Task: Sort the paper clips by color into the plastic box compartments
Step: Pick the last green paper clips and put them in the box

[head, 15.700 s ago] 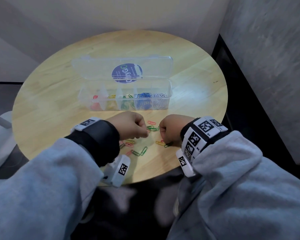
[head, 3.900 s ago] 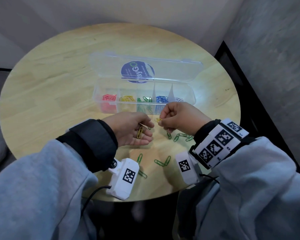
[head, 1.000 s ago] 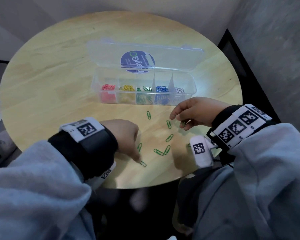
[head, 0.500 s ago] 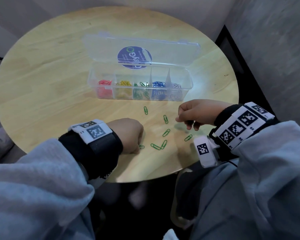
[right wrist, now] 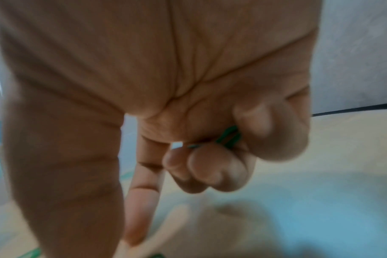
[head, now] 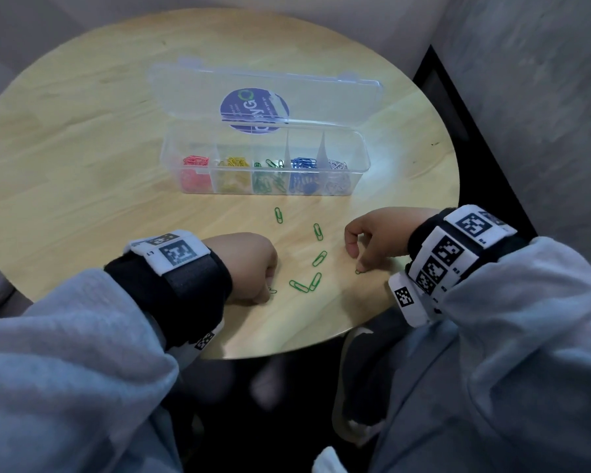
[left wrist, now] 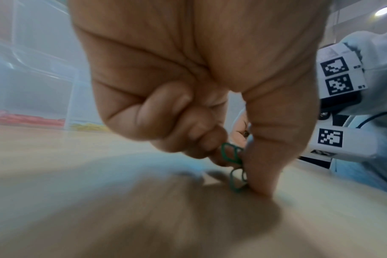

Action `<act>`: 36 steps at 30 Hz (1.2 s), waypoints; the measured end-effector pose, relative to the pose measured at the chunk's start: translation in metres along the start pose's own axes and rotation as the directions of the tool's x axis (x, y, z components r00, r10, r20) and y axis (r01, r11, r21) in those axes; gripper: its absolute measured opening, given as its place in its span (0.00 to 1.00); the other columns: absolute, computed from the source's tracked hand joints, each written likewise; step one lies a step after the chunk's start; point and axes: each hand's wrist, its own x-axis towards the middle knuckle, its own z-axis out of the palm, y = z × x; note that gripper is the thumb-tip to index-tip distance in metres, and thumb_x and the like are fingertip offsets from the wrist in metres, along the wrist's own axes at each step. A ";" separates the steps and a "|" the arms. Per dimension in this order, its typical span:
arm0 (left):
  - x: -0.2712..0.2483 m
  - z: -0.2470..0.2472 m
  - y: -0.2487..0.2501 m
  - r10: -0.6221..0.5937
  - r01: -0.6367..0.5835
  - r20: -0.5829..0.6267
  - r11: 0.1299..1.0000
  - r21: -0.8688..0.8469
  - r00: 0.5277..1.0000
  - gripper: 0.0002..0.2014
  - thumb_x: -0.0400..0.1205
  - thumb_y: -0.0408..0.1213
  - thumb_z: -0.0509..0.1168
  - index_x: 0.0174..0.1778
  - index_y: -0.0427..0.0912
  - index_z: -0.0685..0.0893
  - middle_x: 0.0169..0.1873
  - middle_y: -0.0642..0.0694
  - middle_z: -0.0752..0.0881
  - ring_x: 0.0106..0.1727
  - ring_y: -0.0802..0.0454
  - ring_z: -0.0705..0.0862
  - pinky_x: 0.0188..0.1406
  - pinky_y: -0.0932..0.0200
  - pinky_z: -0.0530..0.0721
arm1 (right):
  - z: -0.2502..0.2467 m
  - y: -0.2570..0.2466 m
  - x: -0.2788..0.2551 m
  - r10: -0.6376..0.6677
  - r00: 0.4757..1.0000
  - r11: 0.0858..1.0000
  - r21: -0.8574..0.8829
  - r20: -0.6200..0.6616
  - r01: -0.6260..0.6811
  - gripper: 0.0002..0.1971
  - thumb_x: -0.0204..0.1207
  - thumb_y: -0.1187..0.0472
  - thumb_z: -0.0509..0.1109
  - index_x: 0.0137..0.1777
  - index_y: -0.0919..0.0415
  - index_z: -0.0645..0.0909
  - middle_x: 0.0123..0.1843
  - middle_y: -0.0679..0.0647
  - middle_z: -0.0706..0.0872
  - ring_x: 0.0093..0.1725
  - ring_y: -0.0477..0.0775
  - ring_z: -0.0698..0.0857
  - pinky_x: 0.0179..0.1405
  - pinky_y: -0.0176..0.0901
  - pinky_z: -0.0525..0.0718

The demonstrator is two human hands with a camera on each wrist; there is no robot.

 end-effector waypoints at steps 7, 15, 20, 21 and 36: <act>0.001 -0.015 -0.018 0.014 -0.018 -0.012 0.910 -0.415 1.000 0.07 0.72 0.37 0.69 0.28 0.47 0.80 0.25 0.53 0.82 0.27 0.56 0.77 0.30 0.64 0.73 | 0.006 -0.006 0.003 -0.071 0.997 0.990 -0.120 -0.005 0.070 0.07 0.70 0.64 0.73 0.35 0.55 0.79 0.29 0.44 0.77 0.29 0.43 0.74 0.30 0.36 0.73; 0.012 -0.029 -0.024 -0.050 0.030 0.018 0.248 -0.968 0.999 0.10 0.75 0.26 0.64 0.30 0.40 0.73 0.29 0.42 0.78 0.22 0.55 0.77 0.17 0.70 0.77 | 0.003 -0.005 0.003 -0.088 0.992 0.995 -0.062 -0.090 0.082 0.04 0.70 0.61 0.72 0.43 0.54 0.81 0.31 0.42 0.76 0.32 0.42 0.74 0.32 0.37 0.72; 0.016 -0.034 -0.025 -0.058 0.004 0.007 -0.049 -0.999 0.998 0.11 0.74 0.25 0.57 0.28 0.40 0.70 0.27 0.44 0.78 0.19 0.57 0.78 0.15 0.71 0.76 | 0.005 -0.006 0.003 -0.100 0.994 0.991 -0.092 -0.039 0.096 0.06 0.70 0.65 0.71 0.37 0.53 0.79 0.28 0.44 0.76 0.28 0.43 0.73 0.29 0.37 0.72; 0.016 -0.035 -0.024 -0.050 0.003 0.007 -0.077 -0.997 0.999 0.11 0.73 0.25 0.57 0.27 0.41 0.69 0.25 0.45 0.78 0.19 0.57 0.77 0.15 0.71 0.76 | 0.005 -0.006 0.004 -0.095 0.995 0.992 -0.084 -0.030 0.092 0.07 0.70 0.66 0.71 0.35 0.53 0.78 0.28 0.44 0.77 0.29 0.44 0.74 0.30 0.37 0.74; 0.029 -0.026 -0.007 -0.024 -0.079 -0.233 0.902 -0.424 0.972 0.13 0.78 0.35 0.64 0.55 0.57 0.81 0.30 0.54 0.73 0.31 0.57 0.73 0.31 0.63 0.69 | -0.010 0.004 0.005 -0.131 0.991 0.597 0.798 -0.003 0.081 0.13 0.77 0.78 0.57 0.40 0.63 0.79 0.29 0.55 0.75 0.25 0.47 0.76 0.19 0.31 0.74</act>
